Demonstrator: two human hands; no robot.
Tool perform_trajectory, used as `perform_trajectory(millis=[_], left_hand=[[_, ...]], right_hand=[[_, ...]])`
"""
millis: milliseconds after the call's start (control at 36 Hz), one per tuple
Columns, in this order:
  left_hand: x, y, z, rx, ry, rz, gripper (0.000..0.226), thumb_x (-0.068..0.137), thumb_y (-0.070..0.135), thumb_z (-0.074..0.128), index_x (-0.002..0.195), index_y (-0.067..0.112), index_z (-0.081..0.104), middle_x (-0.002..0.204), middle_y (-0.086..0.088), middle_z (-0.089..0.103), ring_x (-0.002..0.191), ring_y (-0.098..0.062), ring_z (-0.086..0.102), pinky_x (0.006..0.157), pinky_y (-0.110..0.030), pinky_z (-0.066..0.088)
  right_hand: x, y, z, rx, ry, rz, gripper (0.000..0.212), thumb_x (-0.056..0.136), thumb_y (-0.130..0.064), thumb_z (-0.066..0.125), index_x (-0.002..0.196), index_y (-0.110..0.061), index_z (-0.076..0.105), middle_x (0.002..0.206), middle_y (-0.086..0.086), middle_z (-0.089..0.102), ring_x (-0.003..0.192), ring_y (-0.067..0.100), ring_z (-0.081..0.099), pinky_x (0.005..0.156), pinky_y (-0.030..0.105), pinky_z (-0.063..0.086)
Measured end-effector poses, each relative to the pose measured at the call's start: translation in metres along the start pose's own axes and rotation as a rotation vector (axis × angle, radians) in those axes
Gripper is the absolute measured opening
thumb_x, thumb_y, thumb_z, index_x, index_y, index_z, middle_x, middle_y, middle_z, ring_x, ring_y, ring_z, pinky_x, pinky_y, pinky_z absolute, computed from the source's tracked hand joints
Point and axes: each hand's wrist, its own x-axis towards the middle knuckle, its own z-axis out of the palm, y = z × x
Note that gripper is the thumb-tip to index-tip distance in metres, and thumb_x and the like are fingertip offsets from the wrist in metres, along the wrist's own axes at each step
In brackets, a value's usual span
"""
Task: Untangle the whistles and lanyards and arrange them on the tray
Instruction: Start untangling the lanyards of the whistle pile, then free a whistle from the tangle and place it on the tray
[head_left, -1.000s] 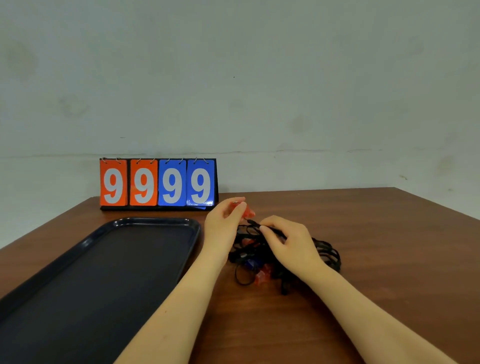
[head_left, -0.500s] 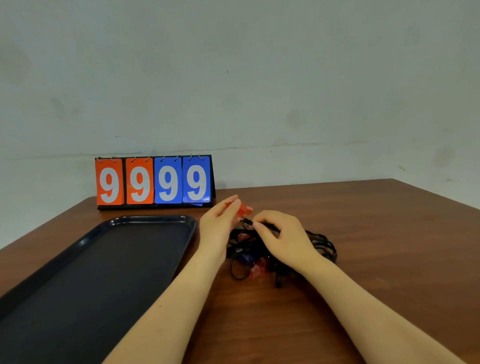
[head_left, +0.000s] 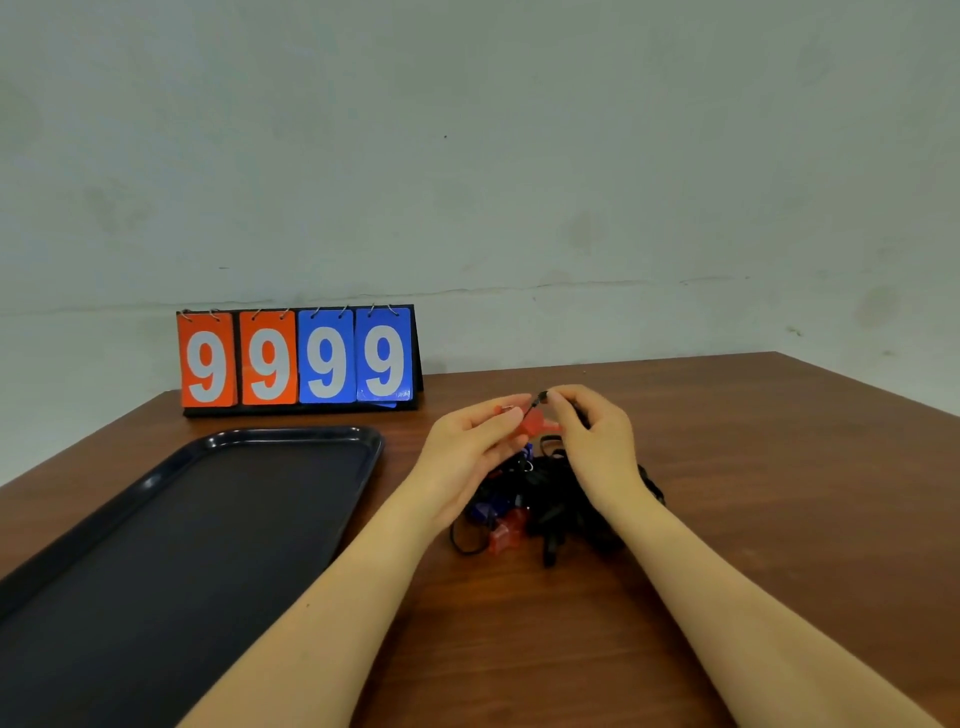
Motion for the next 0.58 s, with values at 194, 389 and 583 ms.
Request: perform_trajectory(millis=[194, 389, 583], left_hand=[[0.002, -0.002, -0.009, -0.128, 0.145, 0.079, 0.023, 0.093, 0.005, 0.056, 0.113, 0.001, 0.064, 0.103, -0.014, 0.073, 0.097, -0.019, 0.069, 0.085, -0.026, 0.057], [0.003, -0.007, -0.014, 0.015, 0.286, 0.090, 0.022, 0.094, 0.009, 0.057, 0.114, 0.008, 0.065, 0.100, -0.006, 0.074, 0.092, -0.012, 0.070, 0.083, -0.024, 0.054], [0.004, -0.010, -0.013, 0.015, 0.392, 0.058, 0.025, 0.092, 0.013, 0.062, 0.116, 0.010, 0.067, 0.104, -0.005, 0.073, 0.093, -0.012, 0.069, 0.074, -0.020, 0.054]], right_hand=[[-0.008, 0.002, 0.014, -0.179, -0.226, -0.083, 0.021, 0.097, -0.025, 0.055, 0.105, -0.036, 0.071, 0.095, -0.020, 0.070, 0.088, -0.006, 0.061, 0.079, 0.009, 0.044], [-0.016, 0.005, 0.016, -0.404, -0.316, -0.213, 0.030, 0.099, -0.023, 0.050, 0.125, -0.018, 0.064, 0.121, -0.002, 0.067, 0.113, 0.014, 0.060, 0.094, 0.021, 0.043], [-0.027, 0.001, 0.016, -0.533, -0.408, -0.309, 0.034, 0.101, -0.021, 0.044, 0.129, -0.013, 0.060, 0.125, 0.005, 0.065, 0.116, 0.022, 0.057, 0.099, 0.033, 0.044]])
